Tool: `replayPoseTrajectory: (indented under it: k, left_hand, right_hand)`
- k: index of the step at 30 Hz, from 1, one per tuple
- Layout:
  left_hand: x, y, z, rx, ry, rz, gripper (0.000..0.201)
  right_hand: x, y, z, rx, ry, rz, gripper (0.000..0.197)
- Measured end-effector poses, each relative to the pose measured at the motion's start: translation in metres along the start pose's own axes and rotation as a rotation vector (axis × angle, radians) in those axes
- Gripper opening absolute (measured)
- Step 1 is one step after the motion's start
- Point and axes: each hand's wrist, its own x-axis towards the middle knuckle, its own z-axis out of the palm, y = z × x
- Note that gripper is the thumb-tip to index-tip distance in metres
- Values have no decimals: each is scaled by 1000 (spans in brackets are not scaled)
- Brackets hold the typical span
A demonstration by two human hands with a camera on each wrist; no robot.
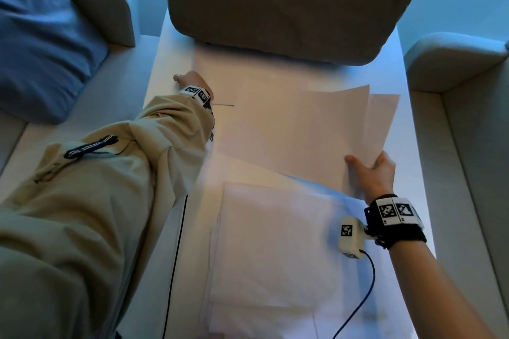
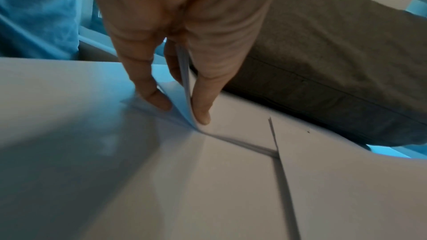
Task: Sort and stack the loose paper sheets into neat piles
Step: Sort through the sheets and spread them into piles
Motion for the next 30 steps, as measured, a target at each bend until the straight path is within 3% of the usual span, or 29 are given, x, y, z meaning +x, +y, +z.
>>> replayPoseTrajectory:
  k: [4,7,10,15,18,20,22,28,30]
  left_hand:
    - [-2,-5,-1,-119,-60,-33,29]
    - [-8,-12,1,-268,-89,-76,40]
    - [-21,-15,0,-301,-145,-106,33]
    - [-47,-33,15,-270,-193,-153,84]
    - [-62,-55,29,-372,-213,-125,65]
    - [-75,-71,35,-400,-248,-80,63]
    - [-86,-83,39,-331,-255,-37,53]
    - [-67,-112,47,-632,-149,-163,25]
    - [-59,-122,52,-738,-124,-178,27]
  right_hand:
    - [-6,-3,-5,23,-15,-4,36]
    - [-9,-9,-14,54,-8,-14,36]
    - [-10,-19,-25,112,-6,-41,35]
    - [-11,-39,-36,272,-59,-47,26]
    - [-7,-47,-28,366,-154,-11,34]
    - [-2,-47,-12,361,-231,39,41]
    - [1,-42,9,261,-305,92,43]
    - [9,-17,65,-163,-316,124,46]
    - [11,-11,73,-275,-311,143,46]
